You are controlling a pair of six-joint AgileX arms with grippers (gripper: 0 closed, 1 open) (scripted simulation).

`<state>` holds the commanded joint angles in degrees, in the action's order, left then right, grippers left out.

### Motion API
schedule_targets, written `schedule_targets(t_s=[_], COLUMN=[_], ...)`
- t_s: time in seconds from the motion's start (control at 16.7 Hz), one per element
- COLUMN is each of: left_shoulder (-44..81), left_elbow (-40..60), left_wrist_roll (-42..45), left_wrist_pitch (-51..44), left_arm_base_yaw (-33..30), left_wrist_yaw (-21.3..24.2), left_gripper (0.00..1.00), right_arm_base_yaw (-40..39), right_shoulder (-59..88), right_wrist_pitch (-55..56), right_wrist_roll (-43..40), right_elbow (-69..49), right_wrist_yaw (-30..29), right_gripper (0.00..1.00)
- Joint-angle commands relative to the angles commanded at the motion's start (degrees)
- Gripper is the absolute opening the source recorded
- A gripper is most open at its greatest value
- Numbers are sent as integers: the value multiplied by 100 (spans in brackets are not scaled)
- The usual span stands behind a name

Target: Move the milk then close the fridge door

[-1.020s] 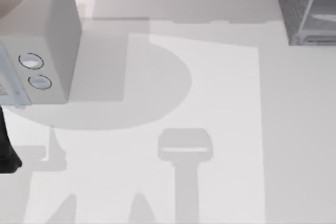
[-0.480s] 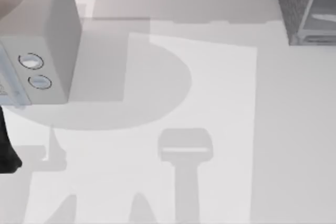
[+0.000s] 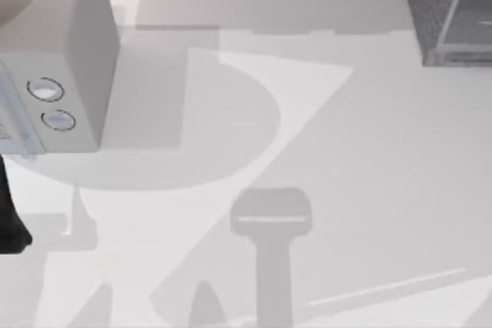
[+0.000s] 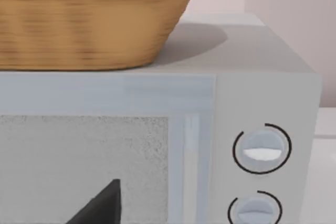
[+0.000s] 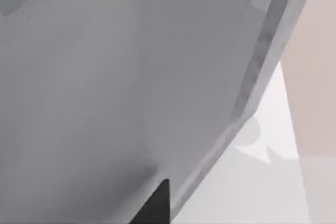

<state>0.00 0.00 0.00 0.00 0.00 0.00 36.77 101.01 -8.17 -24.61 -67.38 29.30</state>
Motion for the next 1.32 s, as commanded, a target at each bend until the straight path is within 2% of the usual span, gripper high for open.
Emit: schedule_targets(t_s=[0.36, 0.6, 1.02, 1.32], left_shoulder=[0, 0, 0, 0], left_elbow=[0, 0, 0, 0], left_wrist_roll=[0, 0, 0, 0], left_wrist_pitch=[0, 0, 0, 0], left_arm_base_yaw=[0, 0, 0, 0], left_wrist_yaw=[0, 0, 0, 0], left_gripper=[100, 100, 100, 100], right_arm_base_yaw=[-2354, -3288, -3386, -3398], right_shoulder=[-396, -683, -760, 77], right_wrist_pitch=[671, 1119, 1248, 1062], right_wrist_roll=[1400, 2243, 2397, 2392], right_elbow=[601, 1142, 1243, 257], right_wrist_yaw=[-1670, -2557, -2716, -2737], right_gripper=[100, 100, 100, 100])
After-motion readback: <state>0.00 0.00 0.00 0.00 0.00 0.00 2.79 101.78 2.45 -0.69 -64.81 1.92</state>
